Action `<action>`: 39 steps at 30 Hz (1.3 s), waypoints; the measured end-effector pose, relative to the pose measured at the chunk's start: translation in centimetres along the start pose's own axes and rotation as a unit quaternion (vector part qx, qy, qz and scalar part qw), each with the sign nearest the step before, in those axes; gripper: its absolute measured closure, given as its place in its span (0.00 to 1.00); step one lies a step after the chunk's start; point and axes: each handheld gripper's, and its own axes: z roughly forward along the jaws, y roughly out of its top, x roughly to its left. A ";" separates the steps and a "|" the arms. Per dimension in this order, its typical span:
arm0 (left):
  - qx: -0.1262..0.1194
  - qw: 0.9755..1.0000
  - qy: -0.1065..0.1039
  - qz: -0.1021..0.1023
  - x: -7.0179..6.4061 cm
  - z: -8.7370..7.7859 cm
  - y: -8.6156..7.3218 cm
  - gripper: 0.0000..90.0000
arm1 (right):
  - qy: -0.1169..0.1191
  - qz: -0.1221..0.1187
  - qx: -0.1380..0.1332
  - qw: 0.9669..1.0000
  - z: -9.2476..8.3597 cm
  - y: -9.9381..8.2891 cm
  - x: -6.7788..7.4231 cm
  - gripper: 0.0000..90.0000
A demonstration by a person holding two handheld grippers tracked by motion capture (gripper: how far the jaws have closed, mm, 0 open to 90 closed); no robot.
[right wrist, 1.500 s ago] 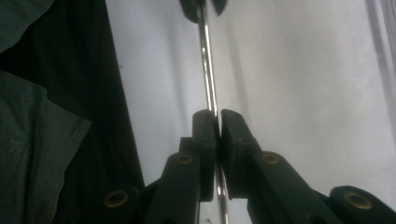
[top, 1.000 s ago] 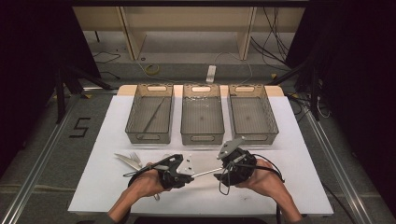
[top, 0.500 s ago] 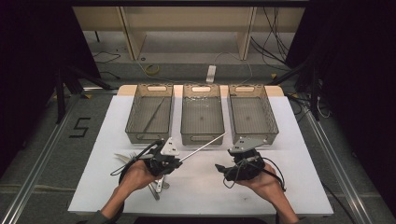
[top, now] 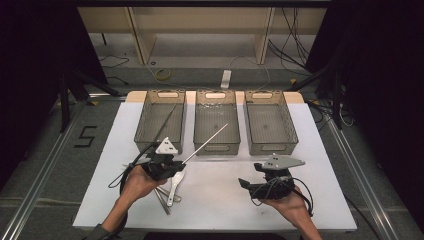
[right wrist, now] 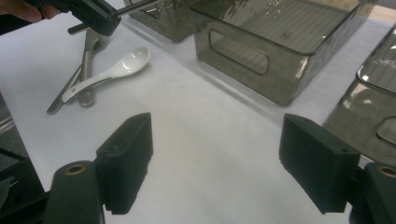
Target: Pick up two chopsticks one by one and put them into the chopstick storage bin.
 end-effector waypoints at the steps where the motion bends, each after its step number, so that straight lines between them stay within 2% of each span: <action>1: -0.001 1.000 0.004 -0.003 0.2 -0.1 0.0 0.93 | -0.001 0.003 -0.005 1.000 -0.1 -0.2 0.0 0.29; 8: -0.010 0.999 0.018 -0.027 1.4 -0.7 0.0 0.93 | -0.007 0.017 -0.025 1.000 -0.9 -1.0 -0.3 0.28; 13: -0.019 0.998 0.027 -0.044 2.7 -1.4 0.0 0.93 | -0.011 0.022 -0.027 0.999 -1.4 -1.7 -0.5 0.27; 18: -0.027 0.996 0.042 -0.073 4.4 -1.7 -0.2 0.93 | -0.013 0.024 -0.030 0.999 -2.0 -2.3 -0.2 0.27; 22: -0.031 0.995 0.050 -0.085 5.5 -1.9 -0.1 0.93 | -0.015 0.025 -0.029 0.999 -2.2 -2.7 -0.1 0.27; 27: -0.047 0.991 0.066 -0.109 7.4 -2.6 0.7 0.93 | -0.017 0.026 -0.019 0.999 -2.2 -3.1 0.1 0.26; 33: -0.049 0.988 0.090 -0.118 9.1 -2.8 1.6 0.93 | -0.015 0.027 -0.019 0.999 -2.4 -3.4 0.3 0.26; 39: -0.040 0.985 0.100 -0.136 11.0 -2.1 2.1 0.93 | -0.014 0.024 -0.027 0.999 -2.6 -3.5 0.5 0.26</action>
